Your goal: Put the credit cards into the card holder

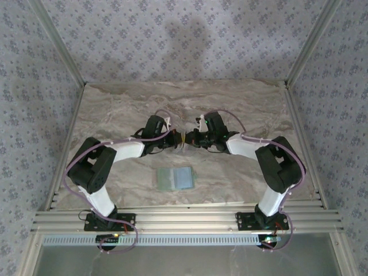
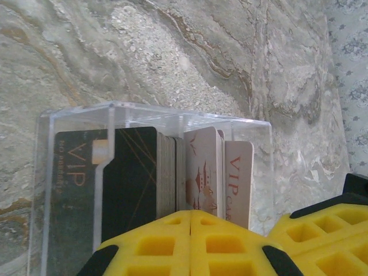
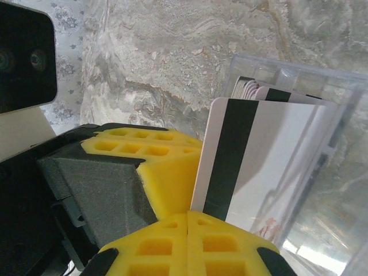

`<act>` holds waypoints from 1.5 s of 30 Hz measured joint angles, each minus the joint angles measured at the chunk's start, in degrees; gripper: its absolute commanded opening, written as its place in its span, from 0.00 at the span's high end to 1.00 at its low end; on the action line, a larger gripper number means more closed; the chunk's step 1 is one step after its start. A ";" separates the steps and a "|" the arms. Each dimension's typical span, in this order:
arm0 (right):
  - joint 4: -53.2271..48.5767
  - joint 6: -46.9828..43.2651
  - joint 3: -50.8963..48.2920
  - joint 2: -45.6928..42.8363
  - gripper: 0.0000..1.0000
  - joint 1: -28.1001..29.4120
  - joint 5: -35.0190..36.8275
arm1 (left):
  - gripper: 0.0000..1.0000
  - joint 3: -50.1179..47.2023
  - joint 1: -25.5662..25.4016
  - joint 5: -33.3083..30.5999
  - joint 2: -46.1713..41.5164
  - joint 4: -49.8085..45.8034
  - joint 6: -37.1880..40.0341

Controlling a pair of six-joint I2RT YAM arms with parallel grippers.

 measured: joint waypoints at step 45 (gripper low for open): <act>-26.69 -13.53 7.80 -4.42 0.67 6.80 27.69 | 0.92 3.58 -2.78 -1.33 1.22 -5.14 2.99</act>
